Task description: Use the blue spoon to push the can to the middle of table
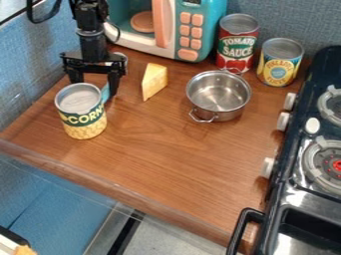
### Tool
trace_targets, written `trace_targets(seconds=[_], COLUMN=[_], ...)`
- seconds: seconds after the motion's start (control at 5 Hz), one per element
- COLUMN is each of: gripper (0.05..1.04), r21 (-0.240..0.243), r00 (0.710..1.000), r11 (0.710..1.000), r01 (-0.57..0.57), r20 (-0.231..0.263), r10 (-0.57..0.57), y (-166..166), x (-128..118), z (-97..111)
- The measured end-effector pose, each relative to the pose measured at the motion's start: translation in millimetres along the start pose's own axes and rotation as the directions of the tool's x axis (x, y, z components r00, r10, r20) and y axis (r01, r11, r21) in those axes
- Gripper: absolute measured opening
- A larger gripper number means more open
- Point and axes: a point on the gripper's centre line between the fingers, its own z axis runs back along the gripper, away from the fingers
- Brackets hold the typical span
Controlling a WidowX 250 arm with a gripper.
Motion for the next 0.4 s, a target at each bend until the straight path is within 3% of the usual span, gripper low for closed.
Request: trace_targets(seconds=[0.2, 0.4], gripper=[0.999, 0.925], r21=[0.012, 0.002], r00=[1.000, 1.000], r11=[1.000, 1.000], r01=[0.005, 0.006], r20=[-0.003, 0.006], r10=[-0.005, -0.006], y=[-7.8, -10.1], x=[1.0, 1.8], z=[-2.0, -2.6])
